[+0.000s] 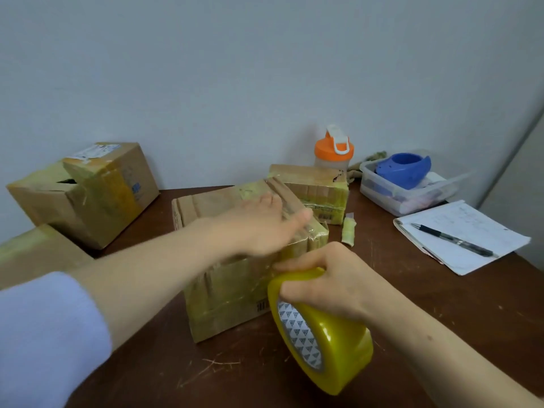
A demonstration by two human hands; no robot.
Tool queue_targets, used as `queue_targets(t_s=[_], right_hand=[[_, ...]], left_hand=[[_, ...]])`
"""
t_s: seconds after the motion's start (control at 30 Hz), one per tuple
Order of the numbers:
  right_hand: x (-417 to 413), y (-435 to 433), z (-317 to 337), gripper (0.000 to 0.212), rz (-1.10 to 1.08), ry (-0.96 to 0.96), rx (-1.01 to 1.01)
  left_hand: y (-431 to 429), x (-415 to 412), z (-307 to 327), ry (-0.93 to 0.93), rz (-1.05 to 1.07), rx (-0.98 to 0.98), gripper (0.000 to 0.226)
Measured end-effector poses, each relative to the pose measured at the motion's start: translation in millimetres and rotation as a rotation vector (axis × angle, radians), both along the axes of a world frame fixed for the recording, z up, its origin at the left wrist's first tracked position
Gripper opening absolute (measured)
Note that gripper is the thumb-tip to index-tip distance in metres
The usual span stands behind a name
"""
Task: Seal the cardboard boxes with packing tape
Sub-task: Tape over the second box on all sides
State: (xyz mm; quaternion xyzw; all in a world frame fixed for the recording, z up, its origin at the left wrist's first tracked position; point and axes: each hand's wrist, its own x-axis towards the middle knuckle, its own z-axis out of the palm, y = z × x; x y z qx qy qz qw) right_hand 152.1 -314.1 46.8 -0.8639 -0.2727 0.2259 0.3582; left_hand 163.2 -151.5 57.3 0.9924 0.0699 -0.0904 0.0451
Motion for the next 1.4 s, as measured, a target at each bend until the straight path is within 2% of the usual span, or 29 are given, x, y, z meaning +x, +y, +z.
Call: queue_targets(t_s=[0.07, 0.13, 0.3, 0.43, 0.5, 0.57, 0.67, 0.8, 0.97, 1.03, 1.07, 1.17, 1.23, 1.33, 1.4], right_hand=[[0, 1, 0, 0.040, 0.002, -0.015, -0.019], [-1, 1, 0, 0.044, -0.011, -0.035, -0.007], [0, 4, 4, 0.039, -0.020, 0.003, -0.016], [0, 2, 5, 0.028, -0.019, 0.009, -0.020], [0, 3, 4, 0.028, -0.021, 0.001, -0.011], [2, 5, 2, 0.037, -0.029, -0.012, -0.017], [4, 7, 2, 0.042, -0.035, -0.026, -0.031], [4, 9, 3, 0.041, -0.037, -0.027, -0.030], [6, 8, 3, 0.036, -0.038, -0.027, -0.037], [5, 8, 2, 0.037, -0.043, -0.022, -0.026], [5, 8, 2, 0.037, -0.045, -0.024, -0.019], [4, 9, 1, 0.034, -0.047, -0.041, -0.012], [3, 8, 0, 0.033, -0.052, -0.051, -0.005], [-1, 7, 1, 0.033, -0.055, -0.065, -0.010], [-2, 8, 3, 0.033, -0.063, -0.078, -0.009]], left_hand=[[15, 19, 0, -0.043, 0.075, 0.041, 0.088], [25, 29, -7, -0.085, 0.123, 0.055, 0.083], [18, 23, -7, -0.055, 0.122, -0.003, 0.084], [-8, -13, -16, -0.030, -0.071, -0.091, 0.093], [-3, -21, -16, -0.007, -0.121, -0.117, 0.086], [11, -9, -9, -0.015, -0.111, -0.068, 0.077], [30, 14, -3, -0.074, 0.013, 0.050, 0.078], [37, 22, -8, -0.076, 0.050, 0.047, 0.080], [22, -11, -7, -0.004, -0.125, -0.068, 0.076], [28, -31, -2, 0.086, -0.182, -0.094, 0.084], [32, -40, 0, 0.110, -0.190, -0.030, 0.093], [39, -58, -3, 0.022, -0.146, 0.181, 0.105], [34, -64, -7, -0.073, -0.098, 0.145, 0.110], [27, -68, -6, -0.274, -0.022, -0.008, 0.127], [25, -66, -8, -0.299, -0.029, 0.036, 0.119]])
